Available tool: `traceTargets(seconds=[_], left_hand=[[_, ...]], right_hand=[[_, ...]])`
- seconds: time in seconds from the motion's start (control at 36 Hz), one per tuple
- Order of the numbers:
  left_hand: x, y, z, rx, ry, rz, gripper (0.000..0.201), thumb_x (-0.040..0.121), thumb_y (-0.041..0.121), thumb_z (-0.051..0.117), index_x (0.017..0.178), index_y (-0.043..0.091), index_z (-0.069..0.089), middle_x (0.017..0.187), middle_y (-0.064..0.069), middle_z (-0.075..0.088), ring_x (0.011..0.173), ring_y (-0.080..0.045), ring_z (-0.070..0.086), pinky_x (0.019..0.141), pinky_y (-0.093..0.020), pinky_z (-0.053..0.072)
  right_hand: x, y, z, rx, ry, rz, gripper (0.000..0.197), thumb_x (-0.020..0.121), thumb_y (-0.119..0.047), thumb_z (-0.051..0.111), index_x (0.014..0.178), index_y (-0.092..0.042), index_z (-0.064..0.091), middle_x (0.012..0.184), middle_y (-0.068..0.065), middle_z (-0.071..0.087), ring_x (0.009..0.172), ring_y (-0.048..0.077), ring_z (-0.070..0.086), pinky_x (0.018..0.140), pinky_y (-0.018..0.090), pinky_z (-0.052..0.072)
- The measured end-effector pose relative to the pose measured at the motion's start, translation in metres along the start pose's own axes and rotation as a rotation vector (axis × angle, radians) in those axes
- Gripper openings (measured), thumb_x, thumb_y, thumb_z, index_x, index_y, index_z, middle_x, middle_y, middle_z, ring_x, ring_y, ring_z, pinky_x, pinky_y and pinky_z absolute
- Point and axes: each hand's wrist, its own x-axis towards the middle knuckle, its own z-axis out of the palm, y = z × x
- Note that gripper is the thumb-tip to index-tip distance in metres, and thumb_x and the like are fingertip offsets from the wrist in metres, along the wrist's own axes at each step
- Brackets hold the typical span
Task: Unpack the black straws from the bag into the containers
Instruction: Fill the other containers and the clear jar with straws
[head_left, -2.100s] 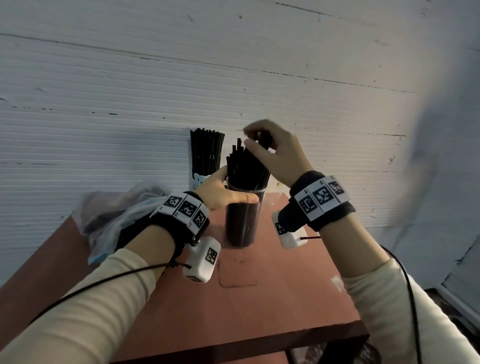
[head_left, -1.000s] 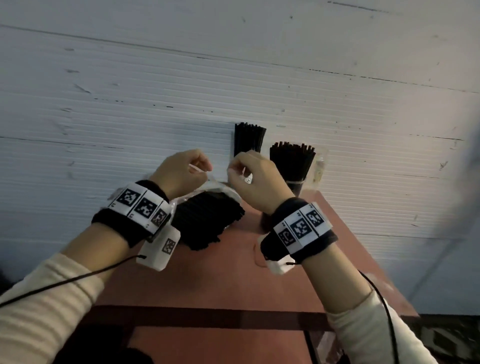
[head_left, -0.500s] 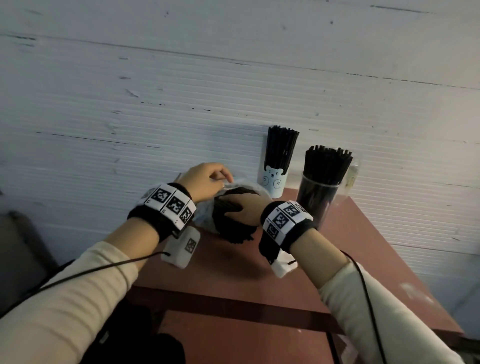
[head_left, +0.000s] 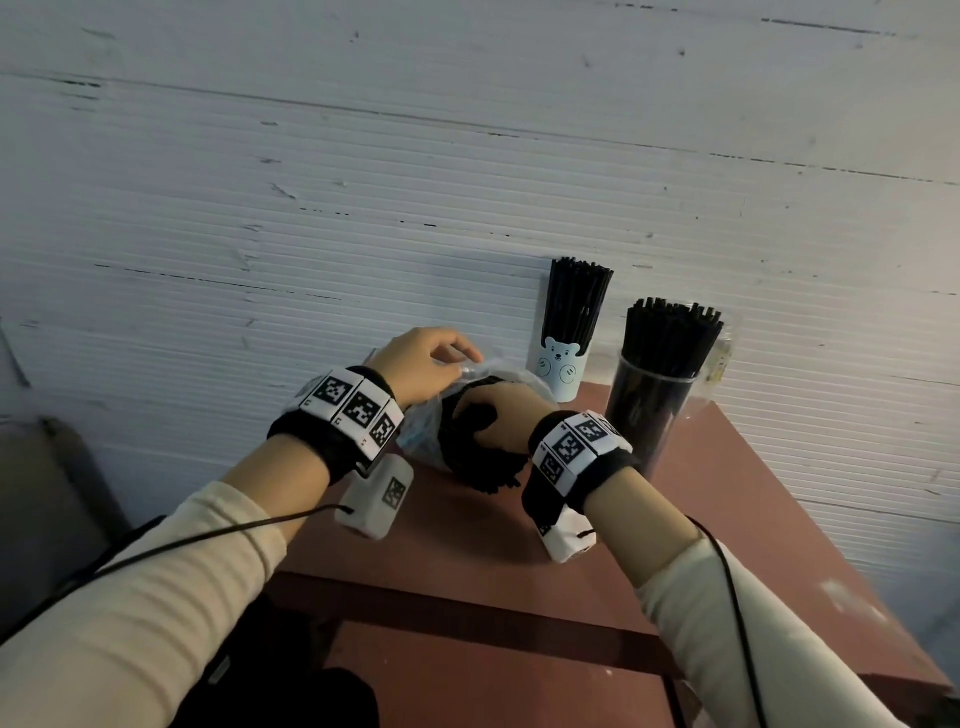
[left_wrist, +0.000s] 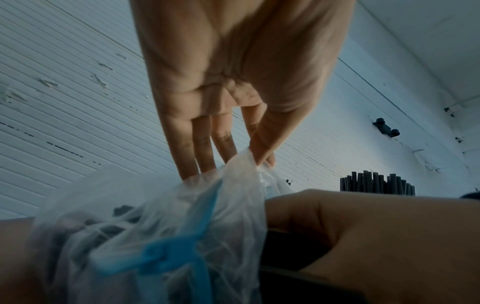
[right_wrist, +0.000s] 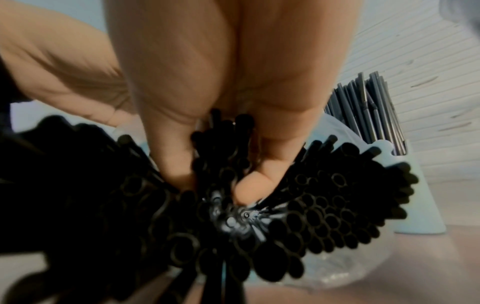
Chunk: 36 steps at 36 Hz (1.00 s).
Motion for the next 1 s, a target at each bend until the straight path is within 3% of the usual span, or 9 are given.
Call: traceTargets(seconds=[0.14, 0.25, 0.44, 0.61, 0.72, 0.83, 0.89, 0.94, 1.0], left_hand=[[0.001, -0.003, 0.002, -0.013, -0.007, -0.001, 0.019, 0.092, 0.016, 0.060, 0.098, 0.030, 0.070, 0.102, 0.007, 0.070, 0.099, -0.010, 0.064, 0.094, -0.038, 0.051], [0.002, -0.004, 0.003, -0.009, -0.003, 0.011, 0.029, 0.089, 0.006, 0.055, 0.098, 0.029, 0.071, 0.106, 0.004, 0.069, 0.101, -0.012, 0.064, 0.093, -0.035, 0.051], [0.004, -0.003, 0.007, 0.003, -0.011, 0.020, 0.033, 0.088, 0.002, 0.052, 0.102, 0.026, 0.070, 0.108, 0.000, 0.067, 0.102, -0.015, 0.063, 0.093, -0.034, 0.050], [0.005, -0.005, 0.012, 0.010, -0.014, 0.024, 0.031, 0.088, 0.003, 0.054, 0.101, 0.026, 0.070, 0.108, -0.001, 0.067, 0.100, -0.017, 0.063, 0.093, -0.034, 0.051], [0.004, -0.008, 0.014, 0.031, -0.020, 0.050, 0.026, 0.088, 0.007, 0.059, 0.100, 0.029, 0.068, 0.110, -0.002, 0.066, 0.102, -0.018, 0.063, 0.092, -0.034, 0.050], [-0.001, -0.006, 0.019, 0.108, 0.059, 0.228, 0.033, 0.081, 0.012, 0.070, 0.113, 0.021, 0.065, 0.118, 0.001, 0.059, 0.105, -0.008, 0.052, 0.088, -0.021, 0.038], [-0.004, 0.004, 0.025, 0.121, 0.070, 0.371, 0.039, 0.080, 0.011, 0.069, 0.118, 0.019, 0.062, 0.118, 0.003, 0.057, 0.107, -0.007, 0.050, 0.090, -0.015, 0.034], [-0.004, 0.014, 0.034, 0.143, 0.010, 0.463, 0.046, 0.077, 0.009, 0.069, 0.121, 0.018, 0.060, 0.118, 0.005, 0.057, 0.109, -0.006, 0.050, 0.093, -0.008, 0.032], [0.001, 0.023, 0.047, 0.198, -0.065, 0.503, 0.058, 0.071, 0.013, 0.074, 0.126, 0.016, 0.057, 0.122, 0.001, 0.059, 0.112, -0.010, 0.052, 0.096, -0.011, 0.034]], right_hand=[[-0.002, -0.001, -0.010, -0.098, 0.023, -0.048, 0.039, 0.096, -0.020, 0.051, 0.135, -0.021, 0.053, 0.137, -0.001, 0.054, 0.124, 0.016, 0.050, 0.099, 0.022, 0.036], [-0.009, 0.011, -0.011, 0.019, 0.131, -0.032, 0.038, 0.088, -0.024, 0.064, 0.124, -0.033, 0.062, 0.123, -0.002, 0.063, 0.111, 0.019, 0.057, 0.096, 0.029, 0.045], [-0.013, 0.027, -0.008, 0.222, 0.171, -0.036, 0.030, 0.083, -0.021, 0.071, 0.111, -0.031, 0.070, 0.101, -0.007, 0.066, 0.095, 0.010, 0.062, 0.074, 0.011, 0.041], [-0.018, 0.033, -0.009, 0.228, 0.169, -0.035, 0.028, 0.083, -0.021, 0.071, 0.110, -0.029, 0.071, 0.101, -0.003, 0.067, 0.089, 0.012, 0.063, 0.076, 0.017, 0.048], [-0.025, 0.040, -0.013, 0.243, 0.171, -0.045, 0.028, 0.081, -0.018, 0.071, 0.106, -0.029, 0.073, 0.094, -0.006, 0.066, 0.082, 0.007, 0.061, 0.068, 0.007, 0.042], [-0.047, 0.047, -0.029, 0.209, 0.162, -0.061, 0.027, 0.082, -0.017, 0.070, 0.106, -0.029, 0.073, 0.096, -0.006, 0.069, 0.080, 0.004, 0.060, 0.074, 0.009, 0.045], [-0.061, 0.051, -0.038, 0.203, 0.138, -0.062, 0.027, 0.082, -0.016, 0.071, 0.107, -0.028, 0.073, 0.087, -0.014, 0.066, 0.071, -0.005, 0.058, 0.071, 0.003, 0.043], [-0.074, 0.054, -0.047, 0.206, 0.121, -0.061, 0.027, 0.082, -0.015, 0.071, 0.106, -0.028, 0.073, 0.078, -0.024, 0.059, 0.063, -0.014, 0.056, 0.065, -0.001, 0.040], [-0.085, 0.056, -0.054, 0.186, 0.129, -0.061, 0.028, 0.081, -0.016, 0.071, 0.104, -0.032, 0.073, 0.076, -0.026, 0.057, 0.062, -0.018, 0.053, 0.061, -0.001, 0.038]])
